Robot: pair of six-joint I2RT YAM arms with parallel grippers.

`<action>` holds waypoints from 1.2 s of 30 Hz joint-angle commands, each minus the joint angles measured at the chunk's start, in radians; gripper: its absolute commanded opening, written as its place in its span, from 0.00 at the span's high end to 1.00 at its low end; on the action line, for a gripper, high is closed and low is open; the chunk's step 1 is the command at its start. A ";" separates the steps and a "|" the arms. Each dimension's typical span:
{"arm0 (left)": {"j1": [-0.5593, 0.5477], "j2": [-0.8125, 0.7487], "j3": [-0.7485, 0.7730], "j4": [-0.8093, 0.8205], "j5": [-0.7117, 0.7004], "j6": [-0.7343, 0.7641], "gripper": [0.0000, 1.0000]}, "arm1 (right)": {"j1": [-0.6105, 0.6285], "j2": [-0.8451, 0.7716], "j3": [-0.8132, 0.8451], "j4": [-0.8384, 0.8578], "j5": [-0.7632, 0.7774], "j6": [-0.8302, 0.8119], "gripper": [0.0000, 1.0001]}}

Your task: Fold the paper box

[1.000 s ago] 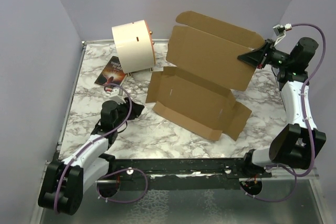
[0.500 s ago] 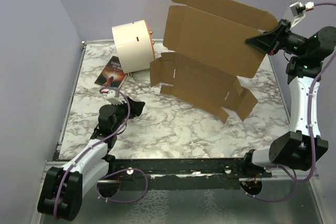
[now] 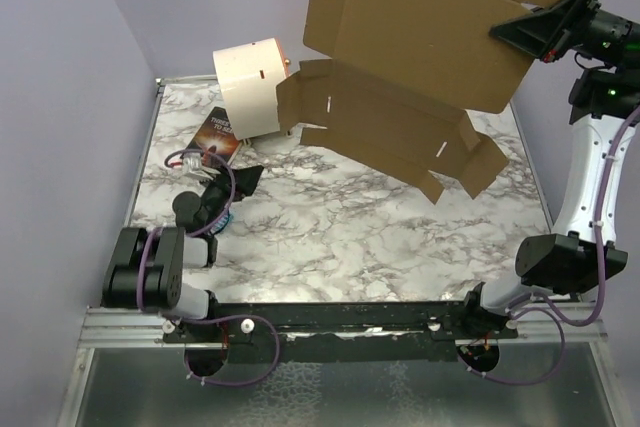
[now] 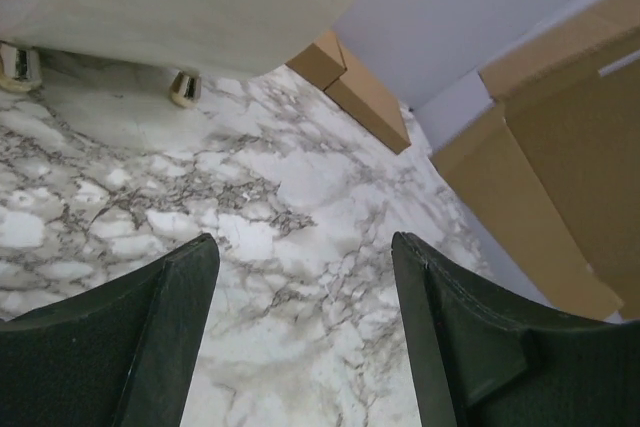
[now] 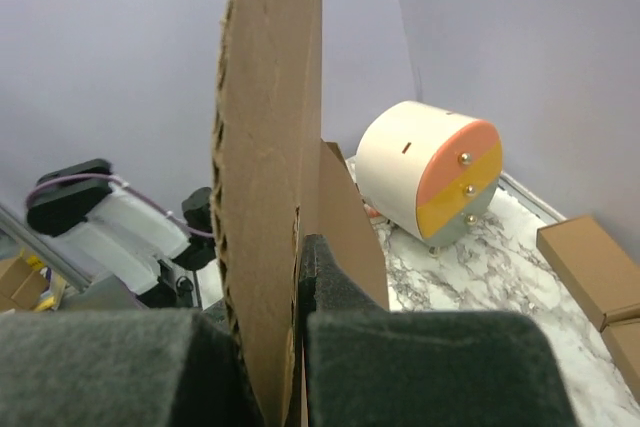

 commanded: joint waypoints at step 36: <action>-0.101 0.509 0.340 0.519 0.110 -0.259 0.39 | -0.019 -0.046 0.100 0.086 0.088 0.192 0.99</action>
